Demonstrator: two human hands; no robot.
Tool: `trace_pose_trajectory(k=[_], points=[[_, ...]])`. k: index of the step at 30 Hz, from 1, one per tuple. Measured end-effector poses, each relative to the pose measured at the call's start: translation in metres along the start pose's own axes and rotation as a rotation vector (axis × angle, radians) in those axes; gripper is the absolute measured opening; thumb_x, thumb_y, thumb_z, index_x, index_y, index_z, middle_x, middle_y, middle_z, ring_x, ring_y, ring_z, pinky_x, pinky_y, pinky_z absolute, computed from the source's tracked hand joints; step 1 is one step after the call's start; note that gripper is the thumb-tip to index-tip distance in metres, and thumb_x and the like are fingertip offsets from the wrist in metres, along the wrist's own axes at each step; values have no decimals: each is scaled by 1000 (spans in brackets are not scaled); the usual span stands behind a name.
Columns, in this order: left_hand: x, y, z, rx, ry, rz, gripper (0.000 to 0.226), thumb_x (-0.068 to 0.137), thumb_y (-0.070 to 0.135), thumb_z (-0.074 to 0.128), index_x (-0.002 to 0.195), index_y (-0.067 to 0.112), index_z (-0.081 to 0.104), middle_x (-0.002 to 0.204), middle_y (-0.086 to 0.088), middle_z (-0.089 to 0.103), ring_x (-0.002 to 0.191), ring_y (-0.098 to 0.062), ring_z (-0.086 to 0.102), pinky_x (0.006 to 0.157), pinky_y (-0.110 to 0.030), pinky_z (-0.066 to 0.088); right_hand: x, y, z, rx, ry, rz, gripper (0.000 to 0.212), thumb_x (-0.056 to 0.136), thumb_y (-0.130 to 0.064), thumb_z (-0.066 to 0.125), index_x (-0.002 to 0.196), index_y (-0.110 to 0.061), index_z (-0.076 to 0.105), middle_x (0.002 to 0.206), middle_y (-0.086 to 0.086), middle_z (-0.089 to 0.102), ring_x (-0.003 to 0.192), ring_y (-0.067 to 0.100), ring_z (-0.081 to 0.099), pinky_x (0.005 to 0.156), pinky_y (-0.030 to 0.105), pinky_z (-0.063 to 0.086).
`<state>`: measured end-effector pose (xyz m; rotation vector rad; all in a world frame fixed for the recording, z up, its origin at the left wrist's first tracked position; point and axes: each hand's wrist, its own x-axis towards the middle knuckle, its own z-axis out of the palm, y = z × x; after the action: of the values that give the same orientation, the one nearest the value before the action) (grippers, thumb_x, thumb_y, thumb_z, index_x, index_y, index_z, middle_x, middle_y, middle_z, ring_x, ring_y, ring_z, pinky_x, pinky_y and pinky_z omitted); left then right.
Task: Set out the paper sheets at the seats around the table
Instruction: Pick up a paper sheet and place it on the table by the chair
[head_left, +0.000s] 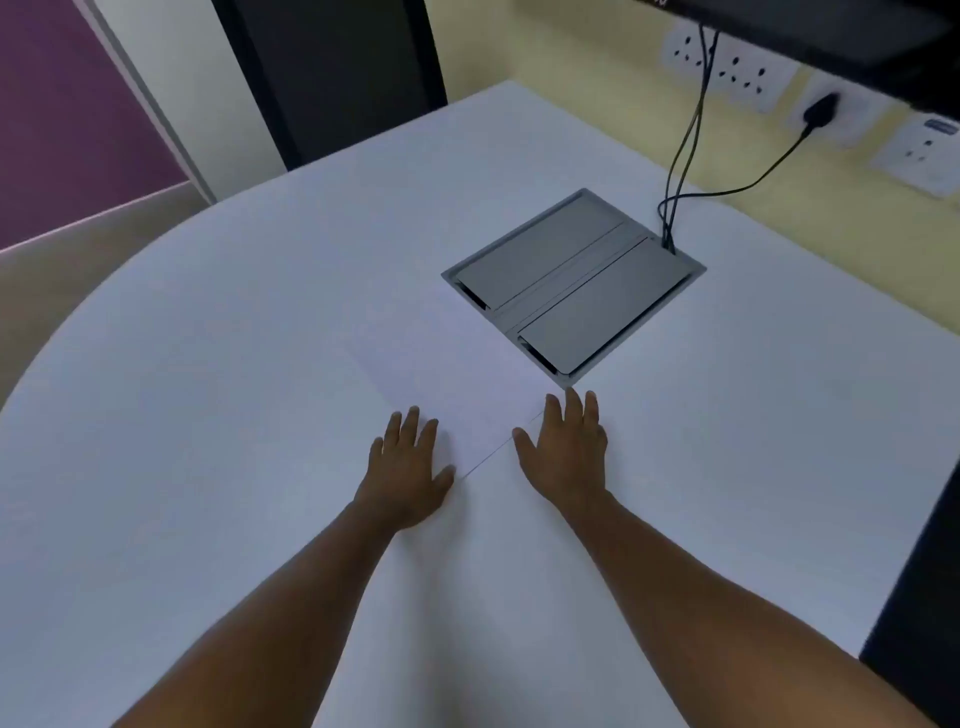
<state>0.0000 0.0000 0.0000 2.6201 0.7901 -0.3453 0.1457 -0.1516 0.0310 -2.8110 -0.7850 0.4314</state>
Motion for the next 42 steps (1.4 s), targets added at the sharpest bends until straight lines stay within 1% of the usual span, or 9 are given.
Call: trace_pose_trajectory(k=[7,15,24,28,31,35,37,39,42], points=[[34,-3,0,0,90,-40,74,100,50,33,158,14,3,166,-11,-13,152,-32,-14,121,-51,7,43,4,13,0,-70,31,78,96,-55,44,155,-9,22,167,14,7,154,34,1,118,58,22],[39,-16,9,20,1,-72,78,99,53,36,158,14,1,166,-14,-5,153,-33,-2,122,-46,12,58,8,30,-95,-105,99,88,94,-65,39,157,-8,15,168,13,0,153,36,-2,115,69,12],[41,-12,14,82,15,-86,77,96,52,38,157,14,9,166,-16,-1,152,-36,2,121,-46,15,52,0,39,18,-10,24,63,95,-53,48,146,-17,39,166,14,8,153,33,7,115,64,13],[40,-14,15,62,25,-84,77,96,53,37,157,15,9,166,-14,-2,152,-35,1,122,-46,14,47,-12,37,509,65,11,65,91,-42,64,145,-13,42,145,11,48,131,31,44,105,46,41],[39,-14,16,53,35,-83,77,96,53,37,157,15,9,166,-14,-2,152,-34,0,122,-46,13,40,-27,34,1040,64,312,75,88,-36,72,150,-14,37,105,-8,63,103,17,58,92,31,48],[39,-14,16,45,31,-85,76,96,50,38,157,14,9,166,-16,-2,152,-36,0,122,-47,13,35,-44,39,1508,66,729,72,86,-28,75,148,-12,42,111,-3,67,117,26,63,104,46,50],[40,-14,16,54,29,-81,76,96,50,39,157,12,10,165,-18,0,151,-38,3,122,-48,15,31,-47,44,1486,74,727,48,87,-25,73,130,-9,61,115,6,71,110,30,67,99,49,53],[40,-14,16,63,35,-73,77,96,49,39,156,12,11,165,-19,1,151,-38,4,121,-49,16,26,-50,43,1352,49,629,16,89,-21,69,95,-6,71,94,9,75,91,30,71,89,49,59],[40,-15,16,8,70,-65,79,97,51,40,157,11,8,165,-17,-6,152,-37,-3,123,-48,11,26,-46,37,1148,25,493,16,90,-16,63,76,-8,63,83,6,73,81,29,69,82,43,59]])
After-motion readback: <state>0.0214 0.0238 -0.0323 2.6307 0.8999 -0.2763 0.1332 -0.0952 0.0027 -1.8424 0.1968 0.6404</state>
